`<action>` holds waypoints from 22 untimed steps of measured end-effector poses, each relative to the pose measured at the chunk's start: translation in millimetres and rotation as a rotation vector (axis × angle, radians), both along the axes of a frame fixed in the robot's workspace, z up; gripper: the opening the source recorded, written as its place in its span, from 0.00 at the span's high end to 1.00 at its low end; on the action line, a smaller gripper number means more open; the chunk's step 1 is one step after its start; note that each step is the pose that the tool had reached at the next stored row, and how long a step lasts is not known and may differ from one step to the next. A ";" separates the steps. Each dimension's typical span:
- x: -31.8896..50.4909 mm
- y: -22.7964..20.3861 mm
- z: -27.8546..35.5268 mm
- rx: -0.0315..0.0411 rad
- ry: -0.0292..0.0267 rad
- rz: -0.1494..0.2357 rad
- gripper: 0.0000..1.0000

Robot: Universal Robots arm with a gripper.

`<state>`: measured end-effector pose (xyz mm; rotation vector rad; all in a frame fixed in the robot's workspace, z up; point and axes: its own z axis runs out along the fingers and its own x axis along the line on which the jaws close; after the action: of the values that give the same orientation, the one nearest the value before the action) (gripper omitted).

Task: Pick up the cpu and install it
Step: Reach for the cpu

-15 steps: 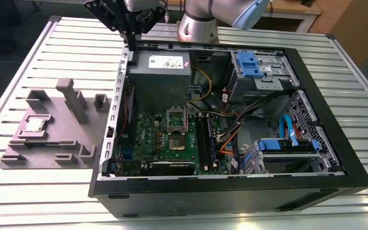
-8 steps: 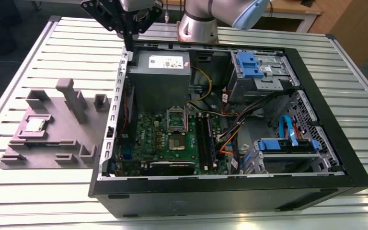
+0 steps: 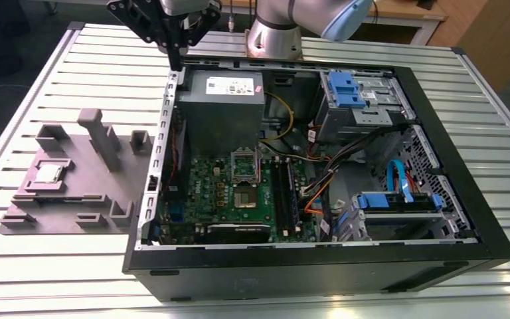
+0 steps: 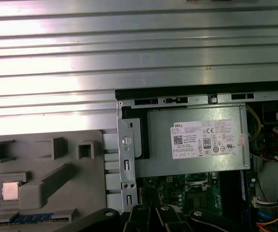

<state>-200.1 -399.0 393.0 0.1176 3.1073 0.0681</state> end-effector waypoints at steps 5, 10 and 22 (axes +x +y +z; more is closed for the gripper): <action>-2.1 0.0 0.0 -0.0001 0.0001 0.000 0.90; -2.8 0.0 0.0 -0.0001 0.0000 0.000 0.90; -3.6 0.0 0.0 0.0000 0.0000 0.000 0.90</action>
<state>-203.7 -398.9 393.1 0.1178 3.1073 0.0681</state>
